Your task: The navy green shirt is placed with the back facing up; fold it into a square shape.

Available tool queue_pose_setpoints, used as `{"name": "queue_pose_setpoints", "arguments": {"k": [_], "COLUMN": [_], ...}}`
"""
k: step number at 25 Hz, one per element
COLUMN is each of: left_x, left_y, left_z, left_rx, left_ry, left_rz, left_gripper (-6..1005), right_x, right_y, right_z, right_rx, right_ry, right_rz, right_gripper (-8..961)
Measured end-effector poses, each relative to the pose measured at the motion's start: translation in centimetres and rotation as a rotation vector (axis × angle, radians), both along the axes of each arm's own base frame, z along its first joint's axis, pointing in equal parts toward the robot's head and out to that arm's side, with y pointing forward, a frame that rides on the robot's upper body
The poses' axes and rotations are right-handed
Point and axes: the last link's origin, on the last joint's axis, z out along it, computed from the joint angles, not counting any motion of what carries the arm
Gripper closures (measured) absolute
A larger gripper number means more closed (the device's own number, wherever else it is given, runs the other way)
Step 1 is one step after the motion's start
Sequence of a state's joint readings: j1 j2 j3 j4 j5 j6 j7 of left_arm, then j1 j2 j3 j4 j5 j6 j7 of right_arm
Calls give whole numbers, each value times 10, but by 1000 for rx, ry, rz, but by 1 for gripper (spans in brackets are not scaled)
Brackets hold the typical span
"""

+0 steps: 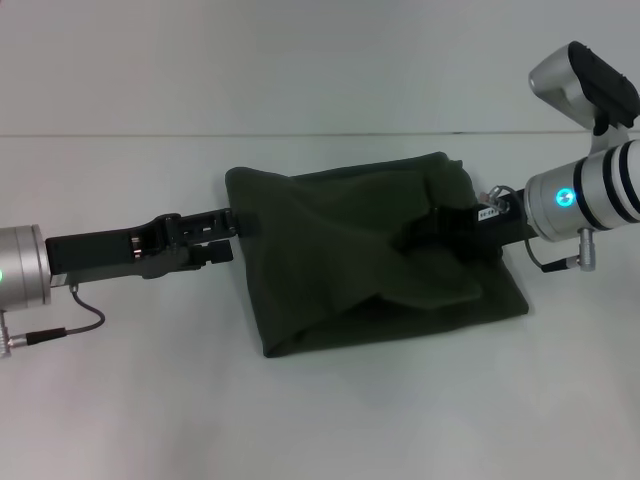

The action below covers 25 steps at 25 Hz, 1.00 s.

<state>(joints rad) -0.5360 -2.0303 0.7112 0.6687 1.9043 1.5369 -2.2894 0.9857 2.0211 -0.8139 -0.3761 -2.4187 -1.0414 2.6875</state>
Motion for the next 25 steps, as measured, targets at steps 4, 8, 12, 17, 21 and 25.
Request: {"name": "queue_pose_setpoints", "arguments": {"k": [4,8,12,17,21,25], "left_x": [0,-1,0,2,3,2], "left_y": [0,1,3,5,5,6], "left_z": [0,0,0,0,0,1], "left_rx": [3,9,14,13,12,16], "left_ry": [-1,2,5,4,3,1], "left_rz": [2,7,7,3,5,7], "left_gripper": [52,52,51,51,51,51], "right_x": [0,4,5,0,0,3], "right_y": [0,-1,-2,-1,-1,1], "right_z": [1,1,-4,-9,-8,0], "right_rx": [5,4,-4,-5,-3,8], "right_ry": [7,-14,-59,-60,-60,-56], "right_rz": [-1,4,26,40,38,34], "right_gripper": [439,440,441,442,443,444]}}
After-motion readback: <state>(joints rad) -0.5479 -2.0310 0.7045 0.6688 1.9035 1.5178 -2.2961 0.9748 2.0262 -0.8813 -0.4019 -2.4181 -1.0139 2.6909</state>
